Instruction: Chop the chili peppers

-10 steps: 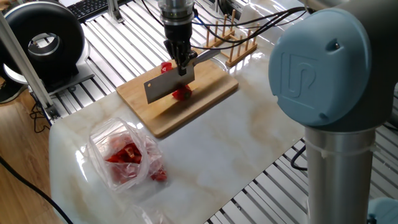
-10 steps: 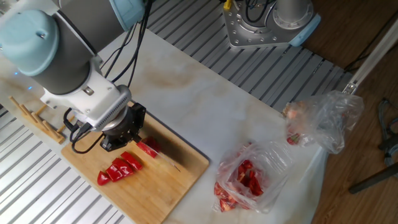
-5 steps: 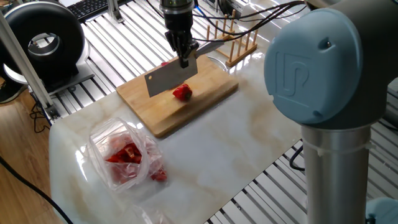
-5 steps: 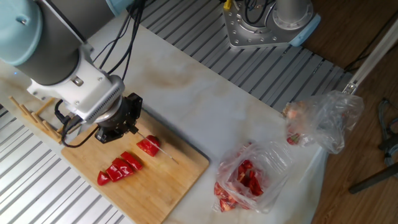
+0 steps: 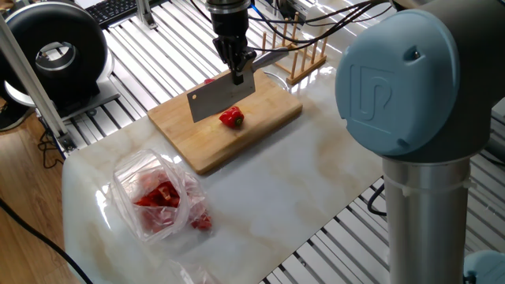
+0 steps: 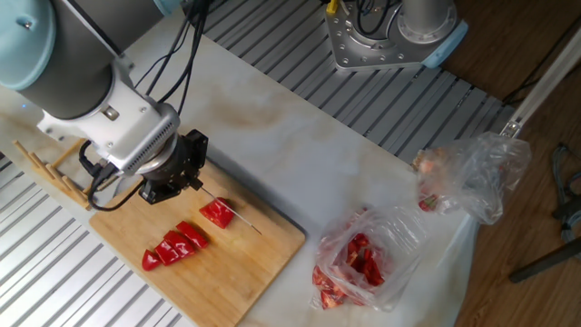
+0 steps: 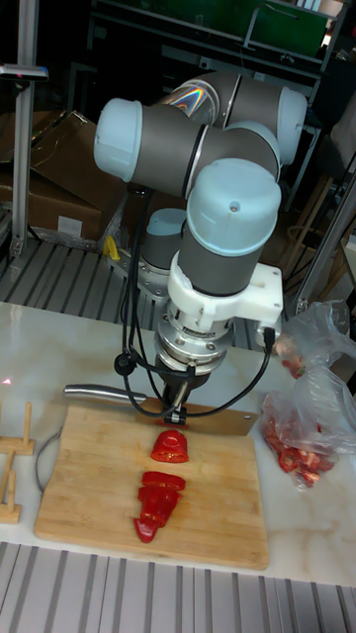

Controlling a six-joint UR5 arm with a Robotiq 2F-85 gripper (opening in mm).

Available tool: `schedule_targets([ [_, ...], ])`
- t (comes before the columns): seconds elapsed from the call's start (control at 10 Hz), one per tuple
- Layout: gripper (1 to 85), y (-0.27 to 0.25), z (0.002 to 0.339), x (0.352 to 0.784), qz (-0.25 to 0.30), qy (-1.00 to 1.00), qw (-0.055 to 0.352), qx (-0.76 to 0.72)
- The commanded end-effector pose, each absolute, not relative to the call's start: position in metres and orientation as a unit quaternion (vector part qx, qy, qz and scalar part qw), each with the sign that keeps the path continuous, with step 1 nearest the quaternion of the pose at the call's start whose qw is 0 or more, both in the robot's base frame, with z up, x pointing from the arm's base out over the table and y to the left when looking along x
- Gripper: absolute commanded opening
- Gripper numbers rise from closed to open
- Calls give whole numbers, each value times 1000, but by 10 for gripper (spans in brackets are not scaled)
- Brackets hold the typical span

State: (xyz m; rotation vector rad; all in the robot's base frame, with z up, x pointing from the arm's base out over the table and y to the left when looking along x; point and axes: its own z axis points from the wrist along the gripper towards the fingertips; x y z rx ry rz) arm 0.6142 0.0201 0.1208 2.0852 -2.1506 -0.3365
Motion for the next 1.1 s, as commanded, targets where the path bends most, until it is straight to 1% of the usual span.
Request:
schedule_targets([
  [0.0, 13, 29, 108, 619, -118, -716, 50, 686],
  [0.5, 13, 30, 103, 618, -115, -715, 49, 688],
  [1.0, 13, 30, 107, 615, -120, -712, 51, 690],
])
